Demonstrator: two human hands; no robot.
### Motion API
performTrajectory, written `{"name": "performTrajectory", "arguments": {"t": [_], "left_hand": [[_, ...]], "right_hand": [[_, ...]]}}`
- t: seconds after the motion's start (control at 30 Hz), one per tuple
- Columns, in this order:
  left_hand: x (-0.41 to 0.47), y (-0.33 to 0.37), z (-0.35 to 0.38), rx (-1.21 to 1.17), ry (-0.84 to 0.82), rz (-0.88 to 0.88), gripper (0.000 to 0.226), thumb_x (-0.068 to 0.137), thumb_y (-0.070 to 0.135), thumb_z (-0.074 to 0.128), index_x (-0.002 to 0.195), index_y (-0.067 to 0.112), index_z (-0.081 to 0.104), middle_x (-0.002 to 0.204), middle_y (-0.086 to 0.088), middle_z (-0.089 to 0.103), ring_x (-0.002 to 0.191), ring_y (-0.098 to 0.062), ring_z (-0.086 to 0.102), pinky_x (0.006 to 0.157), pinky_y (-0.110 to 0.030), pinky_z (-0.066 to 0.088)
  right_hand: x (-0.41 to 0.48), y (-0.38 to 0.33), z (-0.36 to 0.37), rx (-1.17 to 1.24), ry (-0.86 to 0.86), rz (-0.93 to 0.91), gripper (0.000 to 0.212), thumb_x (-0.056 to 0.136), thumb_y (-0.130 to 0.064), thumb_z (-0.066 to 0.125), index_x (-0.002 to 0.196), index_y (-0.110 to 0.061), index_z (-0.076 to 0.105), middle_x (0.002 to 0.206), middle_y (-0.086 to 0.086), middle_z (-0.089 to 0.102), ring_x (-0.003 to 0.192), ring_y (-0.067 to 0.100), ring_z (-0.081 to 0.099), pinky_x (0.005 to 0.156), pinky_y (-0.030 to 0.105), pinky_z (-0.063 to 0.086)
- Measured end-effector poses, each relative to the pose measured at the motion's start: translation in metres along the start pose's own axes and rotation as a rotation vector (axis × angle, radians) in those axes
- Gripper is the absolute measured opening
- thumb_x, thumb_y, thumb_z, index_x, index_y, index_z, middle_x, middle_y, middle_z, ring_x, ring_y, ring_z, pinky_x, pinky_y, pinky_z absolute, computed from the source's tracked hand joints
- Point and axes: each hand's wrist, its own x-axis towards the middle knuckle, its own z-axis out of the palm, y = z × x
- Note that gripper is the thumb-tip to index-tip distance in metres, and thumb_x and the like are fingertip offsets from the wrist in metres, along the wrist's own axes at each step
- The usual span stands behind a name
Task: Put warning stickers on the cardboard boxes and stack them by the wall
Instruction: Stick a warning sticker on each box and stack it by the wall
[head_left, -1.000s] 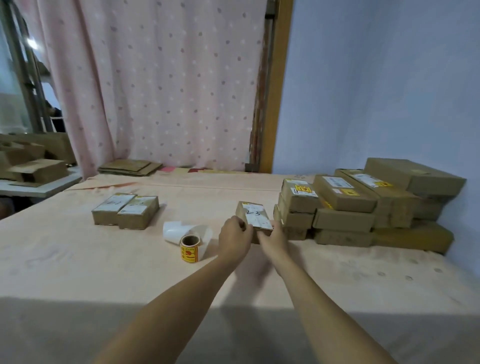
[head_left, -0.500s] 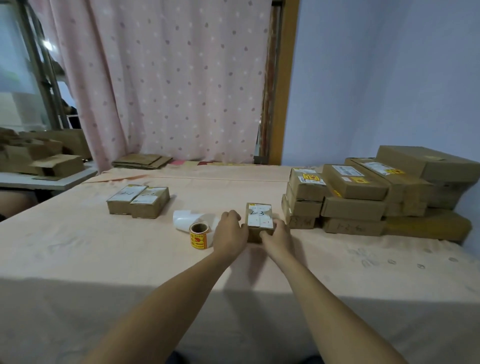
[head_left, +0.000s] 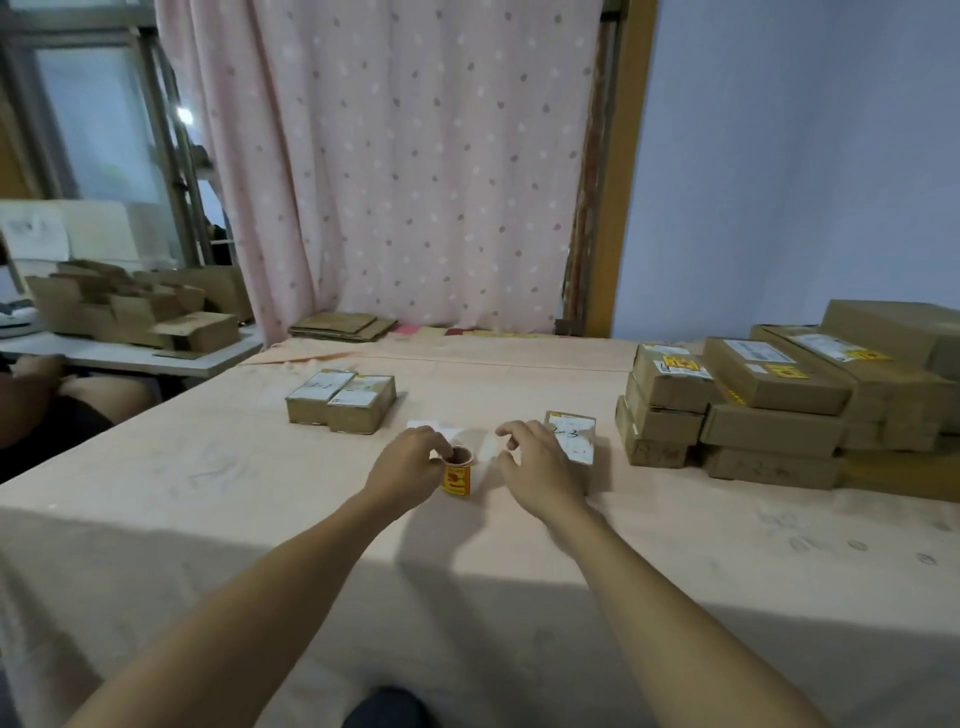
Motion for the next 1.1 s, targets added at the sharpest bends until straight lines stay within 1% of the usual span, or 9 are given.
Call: {"name": "performTrajectory", "arguments": {"t": [0.07,0.13,0.27,0.5,0.63,0.77,0.93,1.03,1.1], "left_hand": [[-0.003,-0.014,-0.003,0.102,-0.073,0.073,0.042,0.080,0.000,0.053,0.110,0.019,0.073,0.113,0.008,0.066,0.109,-0.014,0.054,0.084,-0.029,0.046],[-0.004,-0.025,-0.002,0.163,-0.088,0.160,0.045,0.079,0.000,0.058,0.118,0.020,0.070,0.122,0.008,0.065,0.115,-0.017,0.054,0.084,-0.030,0.048],[-0.002,-0.034,0.003,0.193,-0.080,0.258,0.040,0.082,0.008,0.072,0.120,0.018,0.068,0.132,0.004,0.059,0.117,-0.022,0.054,0.078,-0.031,0.048],[0.000,-0.042,0.009,0.179,-0.023,0.265,0.037,0.085,0.013,0.074,0.120,0.025,0.067,0.141,-0.002,0.049,0.125,-0.024,0.051,0.077,-0.040,0.054],[0.005,-0.046,0.000,0.135,-0.070,0.264,0.044,0.086,0.014,0.074,0.126,0.032,0.066,0.145,0.000,0.043,0.130,-0.021,0.044,0.084,-0.040,0.053],[0.011,-0.037,-0.006,0.112,-0.094,0.301,0.034,0.088,0.021,0.076,0.120,0.031,0.069,0.140,0.002,0.044,0.124,-0.018,0.045,0.086,-0.039,0.052],[0.016,-0.022,0.000,0.072,-0.118,0.360,0.016,0.085,0.023,0.079,0.098,0.020,0.070,0.123,0.004,0.052,0.108,-0.015,0.049,0.084,-0.029,0.045],[0.018,-0.017,0.000,-0.103,-0.135,0.272,0.015,0.079,0.016,0.082,0.087,0.013,0.070,0.108,0.004,0.058,0.094,-0.014,0.055,0.081,-0.027,0.044],[0.019,-0.012,-0.001,-0.182,-0.093,0.195,0.016,0.077,0.015,0.083,0.081,0.015,0.068,0.099,0.005,0.059,0.089,-0.011,0.056,0.078,-0.026,0.043]], "right_hand": [[-0.001,-0.014,0.006,-0.005,-0.102,-0.047,0.036,0.096,-0.024,0.046,0.126,-0.039,0.057,0.107,-0.011,0.057,0.105,0.016,0.057,0.083,0.038,0.049],[-0.001,-0.024,0.015,-0.105,-0.180,-0.089,0.043,0.095,-0.024,0.044,0.132,-0.043,0.054,0.110,-0.008,0.064,0.105,0.021,0.060,0.077,0.035,0.046],[0.003,-0.029,0.032,-0.201,-0.237,-0.078,0.042,0.098,-0.032,0.045,0.138,-0.045,0.052,0.125,-0.002,0.068,0.114,0.031,0.061,0.086,0.040,0.051],[0.014,-0.027,0.047,-0.208,-0.197,0.045,0.021,0.100,-0.027,0.048,0.117,-0.029,0.060,0.115,0.002,0.067,0.107,0.030,0.061,0.073,0.035,0.042],[0.026,-0.019,0.039,-0.070,-0.193,0.049,0.020,0.098,-0.018,0.047,0.104,-0.030,0.062,0.112,-0.002,0.062,0.107,0.024,0.059,0.086,0.039,0.049],[0.033,-0.014,0.025,0.035,-0.248,0.026,0.025,0.098,-0.011,0.044,0.098,-0.030,0.059,0.110,-0.003,0.056,0.103,0.017,0.055,0.083,0.034,0.045],[0.034,-0.008,0.016,0.270,-0.270,0.085,0.037,0.094,-0.004,0.048,0.088,-0.035,0.065,0.105,-0.002,0.061,0.094,0.016,0.058,0.076,0.027,0.046],[0.028,-0.004,0.014,0.444,-0.180,0.113,0.034,0.096,-0.006,0.058,0.110,-0.036,0.065,0.095,-0.006,0.061,0.073,0.010,0.057,0.063,0.021,0.046],[0.023,-0.002,0.015,0.485,-0.136,0.114,0.033,0.095,-0.012,0.064,0.116,-0.037,0.060,0.098,-0.009,0.063,0.075,0.008,0.059,0.064,0.019,0.047]]}}
